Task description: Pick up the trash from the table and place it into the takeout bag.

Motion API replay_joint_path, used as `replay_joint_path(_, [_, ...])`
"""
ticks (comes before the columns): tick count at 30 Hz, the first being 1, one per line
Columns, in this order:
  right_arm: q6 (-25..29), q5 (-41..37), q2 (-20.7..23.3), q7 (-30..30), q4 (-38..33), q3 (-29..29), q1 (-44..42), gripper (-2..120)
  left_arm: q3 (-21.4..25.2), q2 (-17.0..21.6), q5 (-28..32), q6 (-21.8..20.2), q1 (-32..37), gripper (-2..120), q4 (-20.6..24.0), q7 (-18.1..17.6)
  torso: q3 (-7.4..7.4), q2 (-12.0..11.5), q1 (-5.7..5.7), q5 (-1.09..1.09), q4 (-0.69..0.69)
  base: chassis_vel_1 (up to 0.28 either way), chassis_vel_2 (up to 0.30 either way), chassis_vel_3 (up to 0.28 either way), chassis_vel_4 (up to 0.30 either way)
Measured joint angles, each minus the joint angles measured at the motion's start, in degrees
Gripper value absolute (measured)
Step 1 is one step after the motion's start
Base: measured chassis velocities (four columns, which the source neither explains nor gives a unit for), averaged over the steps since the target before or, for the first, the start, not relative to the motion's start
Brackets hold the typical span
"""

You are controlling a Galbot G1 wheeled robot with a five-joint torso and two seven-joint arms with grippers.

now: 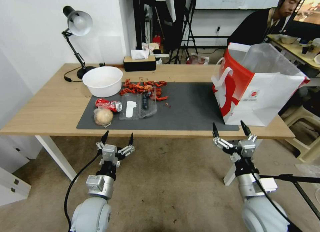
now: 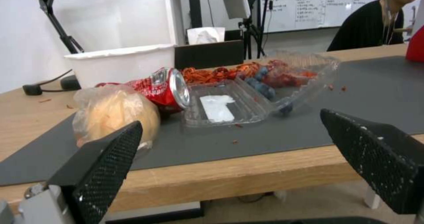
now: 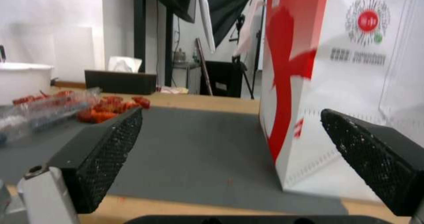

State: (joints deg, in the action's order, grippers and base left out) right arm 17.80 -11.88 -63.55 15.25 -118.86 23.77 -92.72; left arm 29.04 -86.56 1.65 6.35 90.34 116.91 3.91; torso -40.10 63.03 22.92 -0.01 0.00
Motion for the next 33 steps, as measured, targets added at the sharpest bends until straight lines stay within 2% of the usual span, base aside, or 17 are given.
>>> replay_joint_path(22, [1.54,0.74,-1.36,1.54,3.14,-0.61,-0.2,100,0.08,0.53,0.54,0.04,-1.18,100,-0.7,0.0,0.0,0.0,0.0,0.0,0.0,0.0,0.0,0.0,0.0])
replay_joint_path(29, [1.23,0.76,-1.37,1.54,3.18,-0.66,0.27,100,0.94,2.17,1.78,-0.06,-3.24,100,-1.86,-0.03,0.0,0.0,0.0,0.0,0.0,0.0,0.0,0.0,0.0])
replay_joint_path(33, [0.92,0.78,-1.34,1.54,3.22,-0.83,0.49,100,2.09,4.76,3.78,-1.65,-5.82,100,-2.78,-0.18,0.0,0.0,0.0,0.0,0.0,0.0,0.0,0.0,0.0])
